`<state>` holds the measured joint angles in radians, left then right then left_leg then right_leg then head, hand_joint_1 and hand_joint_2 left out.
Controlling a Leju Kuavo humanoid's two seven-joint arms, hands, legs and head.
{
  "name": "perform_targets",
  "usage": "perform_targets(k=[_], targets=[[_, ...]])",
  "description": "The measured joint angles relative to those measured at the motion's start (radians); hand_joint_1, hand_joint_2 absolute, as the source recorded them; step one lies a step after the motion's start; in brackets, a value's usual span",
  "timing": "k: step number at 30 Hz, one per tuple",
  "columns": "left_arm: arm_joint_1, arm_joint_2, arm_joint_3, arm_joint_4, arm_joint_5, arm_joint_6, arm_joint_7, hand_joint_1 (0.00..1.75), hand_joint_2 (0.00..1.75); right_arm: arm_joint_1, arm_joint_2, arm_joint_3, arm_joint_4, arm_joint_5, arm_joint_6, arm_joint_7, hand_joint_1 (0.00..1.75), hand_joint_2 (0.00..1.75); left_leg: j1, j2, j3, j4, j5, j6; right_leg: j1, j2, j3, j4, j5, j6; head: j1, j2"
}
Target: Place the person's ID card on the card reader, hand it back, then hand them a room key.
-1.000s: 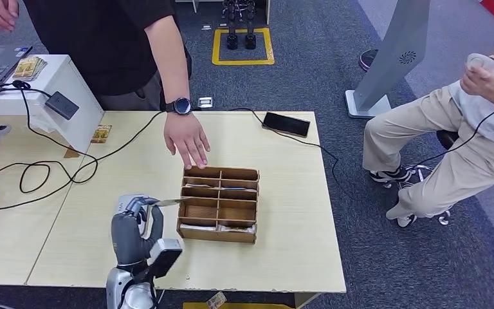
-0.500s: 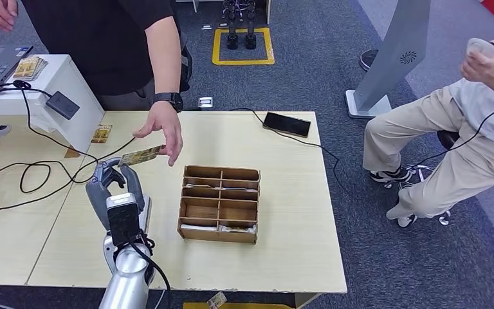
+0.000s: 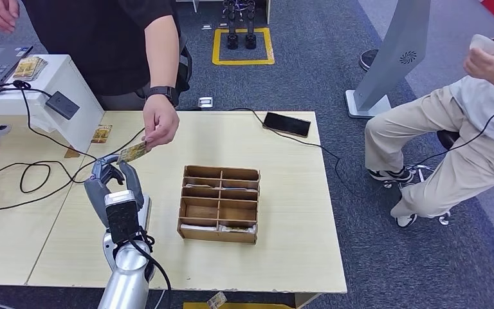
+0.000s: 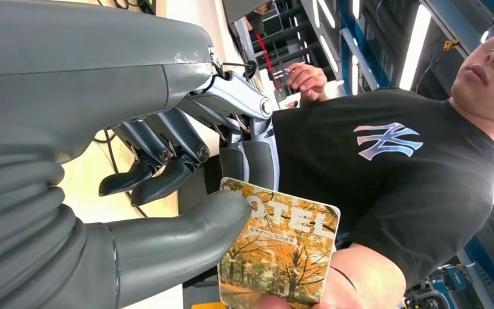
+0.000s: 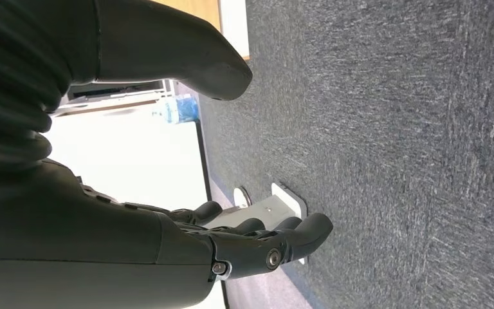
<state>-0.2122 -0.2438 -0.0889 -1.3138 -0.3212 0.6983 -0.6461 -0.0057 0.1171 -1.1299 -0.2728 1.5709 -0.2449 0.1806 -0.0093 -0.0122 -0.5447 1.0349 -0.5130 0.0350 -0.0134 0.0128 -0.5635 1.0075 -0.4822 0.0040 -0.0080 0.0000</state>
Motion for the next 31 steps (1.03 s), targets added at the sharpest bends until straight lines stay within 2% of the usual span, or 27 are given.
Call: perform_targets(k=[9, 15, 19, 27, 31], targets=[[-0.006, 0.000, -0.001, 0.000, 0.035, 0.000, 0.001, 1.75, 1.75, 0.000, 0.000, 0.001, 0.000, 0.000, 0.000, 0.004, 0.00, 1.75, 0.000, 0.000, 0.000, 0.000, 0.000, 0.000, 0.000, 0.000, 0.000, 0.000, 0.000, 0.000, 0.000, 0.000], [-0.058, 0.017, -0.028, 0.002, 0.104, 0.000, 0.079, 1.75, 1.75, -0.004, 0.000, 0.011, 0.002, 0.000, -0.003, 0.005, 0.00, 1.75, 0.000, 0.000, 0.000, 0.000, 0.000, 0.000, 0.000, 0.000, 0.000, 0.000, 0.000, 0.000, 0.000, 0.000], [-0.098, 0.032, -0.057, 0.013, 0.130, -0.002, 0.115, 0.00, 1.75, -0.010, 0.000, 0.020, 0.004, -0.001, -0.005, -0.001, 0.00, 1.75, 0.000, 0.000, 0.000, 0.000, 0.000, 0.000, 0.000, 0.000, 0.000, 0.000, 0.000, 0.000, 0.000, 0.000], [-0.098, 0.078, -0.097, -0.011, 0.269, -0.001, 0.136, 0.00, 1.75, -0.024, 0.000, 0.021, 0.018, -0.015, 0.001, 0.055, 0.00, 1.75, 0.000, 0.000, 0.000, 0.000, 0.000, 0.000, 0.000, 0.000, 0.000, 0.000, 0.000, 0.000, 0.000, 0.000], [-0.079, 0.095, -0.108, -0.038, 0.288, -0.001, 0.135, 0.00, 0.00, -0.027, 0.001, 0.021, 0.021, -0.021, -0.002, 0.052, 0.00, 1.75, 0.000, 0.000, -0.001, 0.000, 0.000, 0.000, 0.000, 0.000, 0.000, 0.000, 0.000, 0.000, 0.000, 0.000]])
